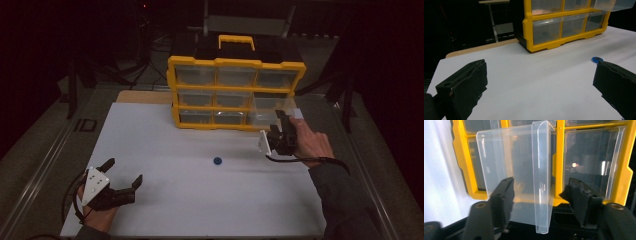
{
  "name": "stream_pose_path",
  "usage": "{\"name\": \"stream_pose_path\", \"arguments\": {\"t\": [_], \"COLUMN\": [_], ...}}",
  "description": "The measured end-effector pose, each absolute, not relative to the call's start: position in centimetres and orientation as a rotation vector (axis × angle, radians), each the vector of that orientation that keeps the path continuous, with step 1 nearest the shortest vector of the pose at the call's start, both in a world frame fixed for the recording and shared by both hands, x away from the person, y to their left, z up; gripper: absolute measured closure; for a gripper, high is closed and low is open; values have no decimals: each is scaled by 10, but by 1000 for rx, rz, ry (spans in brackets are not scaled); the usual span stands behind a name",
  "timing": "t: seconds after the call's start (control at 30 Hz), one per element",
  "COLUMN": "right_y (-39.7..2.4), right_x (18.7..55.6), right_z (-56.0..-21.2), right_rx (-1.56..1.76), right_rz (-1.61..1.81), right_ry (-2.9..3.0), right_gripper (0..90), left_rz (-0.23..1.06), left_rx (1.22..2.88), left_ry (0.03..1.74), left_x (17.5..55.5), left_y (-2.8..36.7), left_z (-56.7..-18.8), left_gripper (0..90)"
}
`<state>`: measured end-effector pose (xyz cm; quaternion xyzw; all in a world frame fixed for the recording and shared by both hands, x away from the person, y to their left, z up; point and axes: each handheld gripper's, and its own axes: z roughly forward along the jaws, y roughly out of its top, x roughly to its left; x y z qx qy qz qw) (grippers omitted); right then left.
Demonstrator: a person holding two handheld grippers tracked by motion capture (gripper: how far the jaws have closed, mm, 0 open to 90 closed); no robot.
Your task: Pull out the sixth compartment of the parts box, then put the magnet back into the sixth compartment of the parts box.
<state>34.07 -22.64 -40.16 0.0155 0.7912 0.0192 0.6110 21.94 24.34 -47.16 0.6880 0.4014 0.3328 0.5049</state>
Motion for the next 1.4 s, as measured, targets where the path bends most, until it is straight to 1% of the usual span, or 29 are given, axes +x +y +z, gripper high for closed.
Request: {"name": "stream_pose_path", "arguments": {"t": [0.07,0.1,0.13,0.17,0.37,0.4,0.43,0.47,0.63,0.83,0.93,0.97,1.1,1.4], "right_y": [-226,-227,-227,-227,-229,-229,-230,-230,-234,-242,-244,-247,-251,-252], "right_x": [341,342,342,343,344,344,345,344,343,343,343,343,344,343], "right_z": [-401,-401,-401,-400,-397,-397,-396,-395,-390,-382,-380,-376,-369,-360], "right_rx": [54,69,69,99,211,211,251,278,406,522,543,595,669,775], "right_rz": [59,69,69,97,223,223,269,296,449,617,646,715,817,1026], "right_ry": [1818,1821,1821,1830,1867,1867,1887,1901,1947,1973,1979,1990,2008,2043], "right_gripper": [283,263,263,231,168,168,143,137,119,119,120,123,123,126], "left_rz": [802,802,802,801,798,798,797,797,791,793,794,794,796,793], "left_rx": [1660,1660,1660,1659,1660,1660,1663,1663,1665,1664,1667,1666,1665,1662], "left_ry": [967,967,967,967,968,968,967,966,964,964,962,962,964,962], "left_x": [219,219,219,219,220,220,221,221,223,223,223,223,223,222], "left_y": [244,244,244,244,243,243,243,243,242,242,241,241,242,242], "left_z": [-472,-472,-472,-472,-472,-472,-472,-472,-472,-472,-472,-472,-472,-472], "left_gripper": [0,0,0,0,0,0,0,0,0,0,0,0,0,0]}}
